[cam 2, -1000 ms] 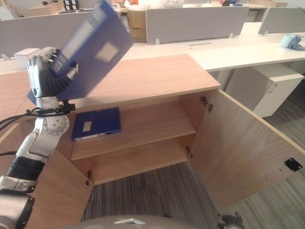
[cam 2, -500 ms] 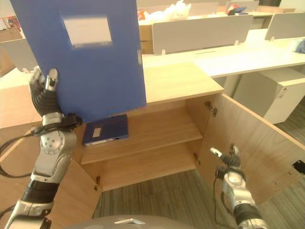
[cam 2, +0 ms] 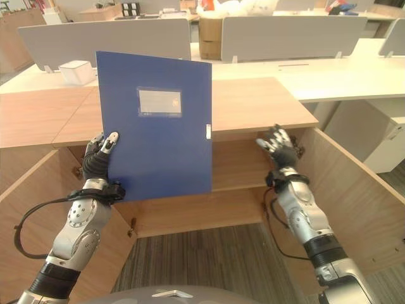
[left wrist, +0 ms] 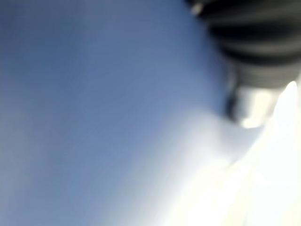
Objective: Put the empty folder in the office cabinet
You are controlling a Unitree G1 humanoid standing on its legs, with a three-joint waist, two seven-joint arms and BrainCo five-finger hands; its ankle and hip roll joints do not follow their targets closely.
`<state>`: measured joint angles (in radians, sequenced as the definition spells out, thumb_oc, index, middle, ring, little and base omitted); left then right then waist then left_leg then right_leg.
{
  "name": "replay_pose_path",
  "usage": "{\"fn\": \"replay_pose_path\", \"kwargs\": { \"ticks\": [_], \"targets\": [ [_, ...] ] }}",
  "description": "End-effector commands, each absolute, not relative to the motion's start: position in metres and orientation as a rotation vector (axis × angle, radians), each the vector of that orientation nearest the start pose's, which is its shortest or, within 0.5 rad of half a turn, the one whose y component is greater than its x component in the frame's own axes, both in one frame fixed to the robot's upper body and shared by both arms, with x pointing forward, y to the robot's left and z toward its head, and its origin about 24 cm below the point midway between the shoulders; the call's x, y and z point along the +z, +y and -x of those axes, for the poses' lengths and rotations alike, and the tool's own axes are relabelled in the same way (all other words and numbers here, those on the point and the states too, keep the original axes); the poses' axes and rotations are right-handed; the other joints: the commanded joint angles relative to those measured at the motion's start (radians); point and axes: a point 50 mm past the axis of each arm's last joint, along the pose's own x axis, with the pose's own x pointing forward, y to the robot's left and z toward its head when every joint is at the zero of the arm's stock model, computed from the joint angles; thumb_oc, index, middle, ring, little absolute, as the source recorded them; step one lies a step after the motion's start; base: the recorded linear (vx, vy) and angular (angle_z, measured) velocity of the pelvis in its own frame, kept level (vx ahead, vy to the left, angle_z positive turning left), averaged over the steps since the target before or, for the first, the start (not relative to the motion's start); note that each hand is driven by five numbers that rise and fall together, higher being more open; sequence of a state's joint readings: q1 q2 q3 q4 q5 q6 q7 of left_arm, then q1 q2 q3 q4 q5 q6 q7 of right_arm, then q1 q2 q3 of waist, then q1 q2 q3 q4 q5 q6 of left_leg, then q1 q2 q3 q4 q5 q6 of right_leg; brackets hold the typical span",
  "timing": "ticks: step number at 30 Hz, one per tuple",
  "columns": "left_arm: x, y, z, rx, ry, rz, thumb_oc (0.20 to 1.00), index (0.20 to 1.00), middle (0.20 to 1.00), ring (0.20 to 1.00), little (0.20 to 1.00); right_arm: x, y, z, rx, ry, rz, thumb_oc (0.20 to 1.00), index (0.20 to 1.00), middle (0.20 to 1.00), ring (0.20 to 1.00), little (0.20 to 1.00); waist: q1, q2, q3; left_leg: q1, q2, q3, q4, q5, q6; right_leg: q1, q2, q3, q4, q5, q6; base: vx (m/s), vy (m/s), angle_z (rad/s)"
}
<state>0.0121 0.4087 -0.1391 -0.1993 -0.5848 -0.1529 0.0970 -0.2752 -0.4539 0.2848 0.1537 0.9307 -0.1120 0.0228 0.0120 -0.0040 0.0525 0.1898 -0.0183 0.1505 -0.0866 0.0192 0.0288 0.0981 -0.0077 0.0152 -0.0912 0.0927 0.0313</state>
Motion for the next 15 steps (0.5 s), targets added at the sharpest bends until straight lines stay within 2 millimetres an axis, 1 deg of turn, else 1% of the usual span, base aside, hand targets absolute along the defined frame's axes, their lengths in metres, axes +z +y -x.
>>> {"fn": "replay_pose_path", "kwargs": {
  "ticks": [1, 5, 6, 7, 8, 9, 10, 11, 12, 13, 15],
  "targets": [
    [0.131, 0.170, -0.247, -0.209, -0.383, 0.253, 0.200, 0.200, 0.200, 0.200, 0.200, 0.133, -0.152, -0.324, 0.310, -0.258, -0.514, 1.000, 1.000, 1.000, 1.000, 1.000, 0.019, -0.040, -0.038, -0.019, 0.020, -0.052, -0.001, -0.090, -0.049, 0.056, -0.051, -0.025, 0.004, -0.079, 0.060, 0.00, 0.000, 0.00],
    [0.135, 0.160, -0.245, -0.260, -0.394, 0.278, 0.200, 0.200, 0.200, 0.200, 0.200, 0.145, -0.124, -0.335, 0.377, -0.258, -0.508, 1.000, 1.000, 1.000, 1.000, 1.000, 0.033, -0.042, -0.036, -0.023, 0.021, -0.055, -0.001, -0.087, -0.049, 0.054, -0.051, -0.027, 0.004, -0.078, 0.058, 0.00, 0.000, 0.00],
    [0.135, 0.160, -0.245, -0.260, -0.395, 0.277, 0.200, 0.200, 0.200, 0.200, 0.200, 0.145, -0.124, -0.335, 0.377, -0.258, -0.508, 1.000, 1.000, 1.000, 1.000, 1.000, 0.032, -0.042, -0.035, -0.023, 0.021, -0.055, -0.001, -0.087, -0.049, 0.054, -0.051, -0.027, 0.004, -0.078, 0.058, 0.00, 0.000, 0.00],
    [0.136, 0.158, -0.244, -0.271, -0.398, 0.282, 0.200, 0.200, 0.200, 0.200, 0.200, 0.146, -0.116, -0.335, 0.402, -0.253, -0.510, 1.000, 1.000, 1.000, 1.000, 1.000, 0.035, -0.043, -0.035, -0.024, 0.021, -0.056, -0.001, -0.086, -0.050, 0.053, -0.052, -0.028, 0.004, -0.078, 0.057, 0.00, 0.000, 0.00],
    [0.137, 0.156, -0.244, -0.278, -0.400, 0.282, 0.200, 0.200, 0.200, 0.200, 0.200, 0.151, -0.099, -0.334, 0.461, -0.255, -0.512, 1.000, 1.000, 1.000, 1.000, 1.000, 0.041, -0.044, -0.034, -0.026, 0.022, -0.059, -0.001, -0.084, -0.050, 0.053, -0.051, -0.030, 0.004, -0.078, 0.056, 0.01, -0.005, 0.04],
    [0.137, 0.156, -0.244, -0.278, -0.401, 0.282, 0.200, 0.200, 0.200, 0.200, 0.200, 0.151, -0.099, -0.334, 0.461, -0.255, -0.512, 1.000, 1.000, 1.000, 1.000, 1.000, 0.041, -0.044, -0.034, -0.026, 0.022, -0.059, -0.001, -0.084, -0.050, 0.053, -0.051, -0.030, 0.004, -0.078, 0.056, 0.01, -0.004, 0.05],
    [0.139, 0.156, -0.243, -0.282, -0.407, 0.279, 0.200, 0.200, 0.200, 0.200, 0.200, 0.161, -0.081, -0.329, 0.547, -0.277, -0.504, 1.000, 1.000, 1.000, 1.000, 1.000, 0.045, -0.046, -0.033, -0.028, 0.021, -0.062, -0.001, -0.082, -0.051, 0.051, -0.052, -0.033, 0.004, -0.078, 0.055, 0.00, 0.000, 0.00],
    [0.139, 0.156, -0.243, -0.281, -0.407, 0.279, 0.200, 0.200, 0.200, 0.200, 0.200, 0.160, -0.081, -0.329, 0.547, -0.276, -0.504, 1.000, 1.000, 1.000, 1.000, 1.000, 0.044, -0.046, -0.033, -0.028, 0.021, -0.062, -0.001, -0.082, -0.051, 0.051, -0.052, -0.033, 0.004, -0.078, 0.055, 0.00, 0.000, 0.00],
    [0.139, 0.158, -0.242, -0.275, -0.413, 0.274, 0.200, 0.200, 0.200, 0.200, 0.200, 0.164, -0.069, -0.323, 0.604, -0.285, -0.503, 1.000, 1.000, 1.000, 1.000, 1.000, 0.049, -0.046, -0.033, -0.031, 0.022, -0.064, -0.001, -0.081, -0.051, 0.049, -0.053, -0.036, 0.004, -0.079, 0.054, 0.00, 0.001, 0.03],
    [0.139, 0.158, -0.242, -0.275, -0.412, 0.274, 0.200, 0.200, 0.200, 0.200, 0.200, 0.164, -0.069, -0.323, 0.604, -0.285, -0.503, 1.000, 1.000, 1.000, 1.000, 1.000, 0.048, -0.047, -0.033, -0.032, 0.022, -0.065, -0.001, -0.081, -0.051, 0.049, -0.053, -0.037, 0.004, -0.079, 0.054, 0.00, 0.001, 0.06],
    [0.141, 0.160, -0.242, -0.268, -0.419, 0.265, 0.200, 0.200, 0.200, 0.200, 0.200, 0.165, -0.060, -0.317, 0.659, -0.286, -0.477, 1.000, 1.000, 1.000, 1.000, 1.000, 0.052, -0.048, -0.034, -0.034, 0.022, -0.066, -0.001, -0.080, -0.053, 0.048, -0.054, -0.040, 0.004, -0.078, 0.054, 0.00, -0.005, 0.04]
  ]
}}
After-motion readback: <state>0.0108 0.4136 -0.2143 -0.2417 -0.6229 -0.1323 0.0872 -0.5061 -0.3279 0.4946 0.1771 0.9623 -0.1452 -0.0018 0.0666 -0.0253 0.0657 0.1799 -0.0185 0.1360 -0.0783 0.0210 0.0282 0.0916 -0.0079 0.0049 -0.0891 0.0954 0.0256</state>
